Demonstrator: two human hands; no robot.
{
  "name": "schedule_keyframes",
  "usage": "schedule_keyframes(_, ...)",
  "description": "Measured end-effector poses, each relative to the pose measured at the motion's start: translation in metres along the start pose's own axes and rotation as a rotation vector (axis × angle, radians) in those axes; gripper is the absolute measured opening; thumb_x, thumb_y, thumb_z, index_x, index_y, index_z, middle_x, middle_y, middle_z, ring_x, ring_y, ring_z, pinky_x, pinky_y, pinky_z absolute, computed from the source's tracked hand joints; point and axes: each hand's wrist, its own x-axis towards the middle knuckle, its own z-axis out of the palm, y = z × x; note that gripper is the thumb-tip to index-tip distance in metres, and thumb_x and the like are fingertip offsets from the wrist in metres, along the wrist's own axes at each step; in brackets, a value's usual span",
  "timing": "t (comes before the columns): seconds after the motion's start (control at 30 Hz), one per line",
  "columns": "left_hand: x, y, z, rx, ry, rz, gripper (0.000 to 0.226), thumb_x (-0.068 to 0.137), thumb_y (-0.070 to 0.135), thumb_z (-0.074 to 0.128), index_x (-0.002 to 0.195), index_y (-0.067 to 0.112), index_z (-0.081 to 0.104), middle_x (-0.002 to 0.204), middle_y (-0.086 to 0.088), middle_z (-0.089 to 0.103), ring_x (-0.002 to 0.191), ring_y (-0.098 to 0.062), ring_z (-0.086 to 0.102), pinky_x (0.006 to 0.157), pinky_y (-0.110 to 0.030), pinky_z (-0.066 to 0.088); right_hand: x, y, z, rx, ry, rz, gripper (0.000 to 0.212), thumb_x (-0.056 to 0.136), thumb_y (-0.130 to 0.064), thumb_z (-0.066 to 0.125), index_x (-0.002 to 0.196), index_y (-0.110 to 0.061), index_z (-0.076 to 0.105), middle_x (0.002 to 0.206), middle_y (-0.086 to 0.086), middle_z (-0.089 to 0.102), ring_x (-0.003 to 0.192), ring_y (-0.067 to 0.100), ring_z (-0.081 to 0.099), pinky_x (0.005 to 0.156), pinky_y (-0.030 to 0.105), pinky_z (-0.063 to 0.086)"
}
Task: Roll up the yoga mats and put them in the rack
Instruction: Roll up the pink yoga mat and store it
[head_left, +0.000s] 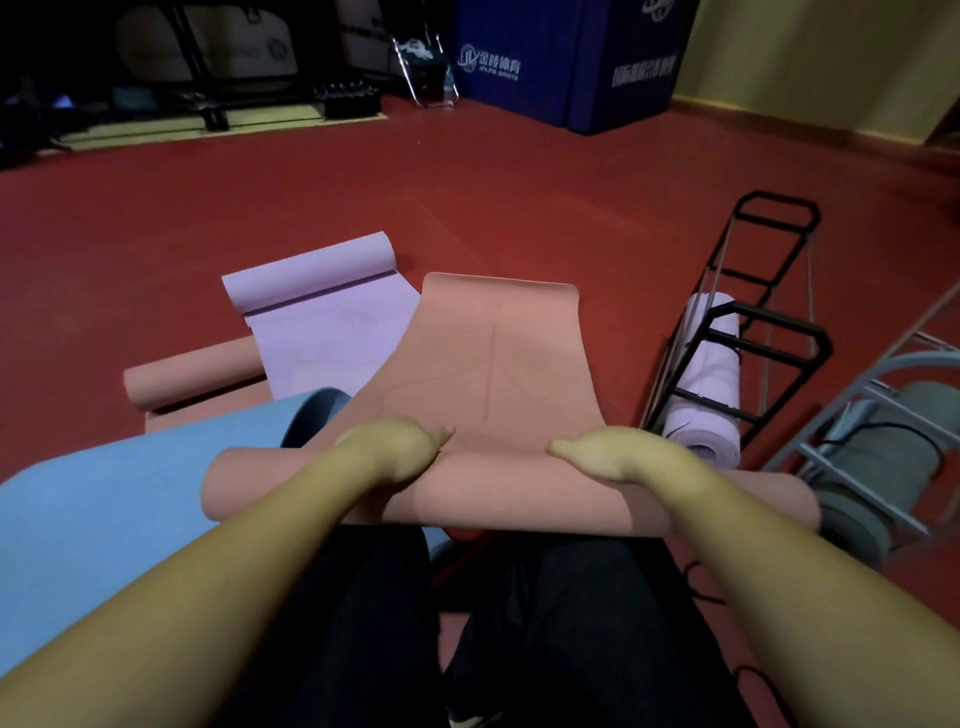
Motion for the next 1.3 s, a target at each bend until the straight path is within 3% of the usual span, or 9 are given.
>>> schedule_keyframes(0.13, 0.014, 0.0, -0.001, -0.031, -0.075, 0.013, 0.076, 0.102, 0.061, 0.017, 0.14, 0.006, 0.051, 0.151, -0.015, 0.044, 0.137, -0.031, 0.043, 0.114, -0.041, 0.031, 0.009, 0.004, 0.007, 0.005, 0.022, 0.003, 0.062, 0.102, -0.054, 0.025, 0.141, -0.013, 0.051, 0.15, 0.018, 0.042, 0.134, 0.031, 0.043, 0.106, 0.034, 0.034)
schedule_keyframes(0.23, 0.02, -0.001, -0.001, -0.099, -0.107, 0.006, 0.072, 0.102, 0.06, 0.022, 0.146, 0.008, 0.045, 0.156, -0.013, 0.037, 0.142, -0.03, 0.037, 0.117, -0.039, 0.026, 0.013, 0.008, 0.013, 0.009, 0.292, -0.06, 0.05, 0.101, -0.047, 0.031, 0.112, -0.013, 0.066, 0.12, 0.014, 0.06, 0.11, 0.032, 0.055, 0.085, 0.035, 0.044)
schedule_keyframes(0.33, 0.026, 0.0, -0.002, -0.16, -0.121, -0.024, 0.069, 0.101, 0.06, 0.031, 0.148, 0.01, 0.043, 0.157, -0.011, 0.036, 0.143, -0.029, 0.035, 0.118, -0.04, 0.025, 0.006, 0.004, 0.022, -0.04, 0.629, -0.056, 0.045, 0.101, -0.042, 0.036, 0.088, -0.014, 0.068, 0.097, 0.008, 0.065, 0.091, 0.031, 0.06, 0.063, 0.033, 0.034)
schedule_keyframes(0.43, 0.03, -0.001, -0.003, -0.188, -0.131, -0.041, 0.069, 0.099, 0.061, 0.037, 0.147, 0.012, 0.045, 0.156, -0.01, 0.037, 0.143, -0.029, 0.035, 0.118, -0.041, 0.025, 0.0, 0.0, 0.029, -0.133, 0.762, -0.038, 0.048, 0.102, -0.042, 0.036, 0.086, -0.014, 0.071, 0.092, 0.006, 0.068, 0.086, 0.031, 0.063, 0.06, 0.033, 0.032)
schedule_keyframes(0.6, 0.037, -0.004, -0.005, -0.186, -0.129, -0.038, 0.063, 0.098, 0.056, 0.043, 0.144, 0.014, 0.05, 0.153, -0.009, 0.042, 0.14, -0.028, 0.039, 0.115, -0.041, 0.029, -0.008, -0.005, 0.052, -0.117, 0.906, -0.082, 0.054, 0.088, -0.05, 0.037, 0.057, -0.013, 0.061, 0.06, 0.005, 0.059, 0.059, 0.03, 0.059, 0.046, 0.031, 0.038)
schedule_keyframes(0.9, 0.042, 0.005, -0.008, -0.111, -0.083, -0.06, 0.057, 0.101, 0.054, 0.038, 0.134, 0.011, 0.058, 0.146, -0.012, 0.05, 0.132, -0.03, 0.047, 0.109, -0.04, 0.035, -0.003, -0.003, 0.079, -0.148, 0.99, -0.086, 0.049, 0.087, -0.055, 0.042, 0.068, -0.013, 0.059, 0.067, 0.007, 0.06, 0.066, 0.03, 0.059, 0.064, 0.036, 0.048)
schedule_keyframes(1.07, 0.026, 0.004, 0.002, -0.041, 0.363, -0.014, 0.043, 0.102, 0.04, 0.03, 0.08, 0.015, 0.058, 0.1, -0.011, 0.068, 0.09, -0.029, 0.06, 0.076, -0.034, 0.047, 0.007, 0.001, 0.075, -0.121, 0.991, -0.11, 0.048, 0.084, -0.055, 0.043, 0.063, -0.014, 0.056, 0.062, 0.004, 0.056, 0.063, 0.029, 0.058, 0.059, 0.034, 0.043)
schedule_keyframes(1.2, 0.005, -0.003, 0.025, -0.145, 0.598, -0.002, 0.043, 0.1, 0.038, 0.035, 0.071, 0.014, 0.056, 0.085, -0.009, 0.064, 0.081, -0.031, 0.059, 0.07, -0.037, 0.049, 0.013, 0.0, 0.07, -0.118, 0.915, -0.08, 0.054, 0.084, -0.059, 0.037, 0.064, -0.014, 0.06, 0.064, 0.004, 0.06, 0.066, 0.029, 0.06, 0.059, 0.033, 0.043)
schedule_keyframes(1.3, -0.004, -0.019, 0.051, 0.001, 0.717, 0.113, 0.044, 0.095, 0.042, 0.035, 0.072, 0.016, 0.062, 0.076, -0.002, 0.065, 0.076, -0.028, 0.06, 0.07, -0.037, 0.043, 0.015, -0.004, 0.059, -0.111, 0.835, -0.033, 0.066, 0.085, -0.064, 0.025, 0.079, -0.015, 0.069, 0.082, 0.004, 0.067, 0.087, 0.027, 0.062, 0.068, 0.033, 0.044)
